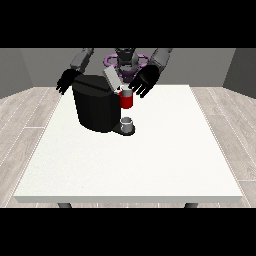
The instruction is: Insert the coffee pod into the coffee machine and close the lid
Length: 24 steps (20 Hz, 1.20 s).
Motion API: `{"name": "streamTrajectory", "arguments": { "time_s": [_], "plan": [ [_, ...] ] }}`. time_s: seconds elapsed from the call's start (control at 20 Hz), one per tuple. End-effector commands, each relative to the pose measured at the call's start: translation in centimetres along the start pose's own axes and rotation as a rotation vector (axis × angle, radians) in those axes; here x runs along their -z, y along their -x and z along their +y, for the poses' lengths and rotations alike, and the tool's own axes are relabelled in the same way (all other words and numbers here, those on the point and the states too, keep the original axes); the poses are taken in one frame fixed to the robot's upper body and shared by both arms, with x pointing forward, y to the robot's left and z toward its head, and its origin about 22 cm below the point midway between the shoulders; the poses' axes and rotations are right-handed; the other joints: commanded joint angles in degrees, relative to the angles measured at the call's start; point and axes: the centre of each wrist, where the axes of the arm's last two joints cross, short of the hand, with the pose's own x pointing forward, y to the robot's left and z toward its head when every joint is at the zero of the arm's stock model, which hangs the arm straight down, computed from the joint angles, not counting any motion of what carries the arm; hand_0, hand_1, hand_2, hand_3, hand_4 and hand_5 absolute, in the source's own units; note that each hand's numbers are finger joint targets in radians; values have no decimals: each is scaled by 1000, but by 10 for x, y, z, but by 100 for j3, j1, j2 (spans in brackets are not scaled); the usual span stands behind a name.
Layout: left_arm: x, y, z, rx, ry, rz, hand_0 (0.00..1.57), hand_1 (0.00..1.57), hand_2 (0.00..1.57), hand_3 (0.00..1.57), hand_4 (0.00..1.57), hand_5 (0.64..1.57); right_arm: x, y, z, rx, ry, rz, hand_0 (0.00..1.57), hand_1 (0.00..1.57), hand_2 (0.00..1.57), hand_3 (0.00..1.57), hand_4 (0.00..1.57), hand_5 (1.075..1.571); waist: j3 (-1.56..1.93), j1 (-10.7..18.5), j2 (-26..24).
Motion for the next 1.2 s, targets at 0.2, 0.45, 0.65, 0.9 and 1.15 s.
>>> {"name": "streamTrajectory", "arguments": {
  "time_s": [0.2,0.45,0.65,0.9,1.15],
  "plan": [
    [-5,11,-20,67,62,-17,567,567,810,640,235,1571,-8,2,17,3,-23,-11,0,0,0,0,415,1571,-7,-74,15],
    [-6,16,-3,101,80,11,0,0,0,0,0,1571,-10,8,8,-6,-18,-1,0,0,0,0,411,1571,-6,-113,5],
    [-2,8,-2,107,96,19,0,0,0,0,0,1571,6,-8,-3,9,12,21,0,0,0,0,375,1571,-6,-113,-100],
    [-10,18,-8,93,144,-15,0,0,0,0,0,1571,-4,12,-9,4,70,67,0,0,0,0,344,1571,-5,306,-364],
    [-6,1,-40,95,152,-1,0,0,0,0,0,1571,-11,26,-20,-17,51,88,0,0,0,0,416,1571,-5,356,-657]
  ]
}}
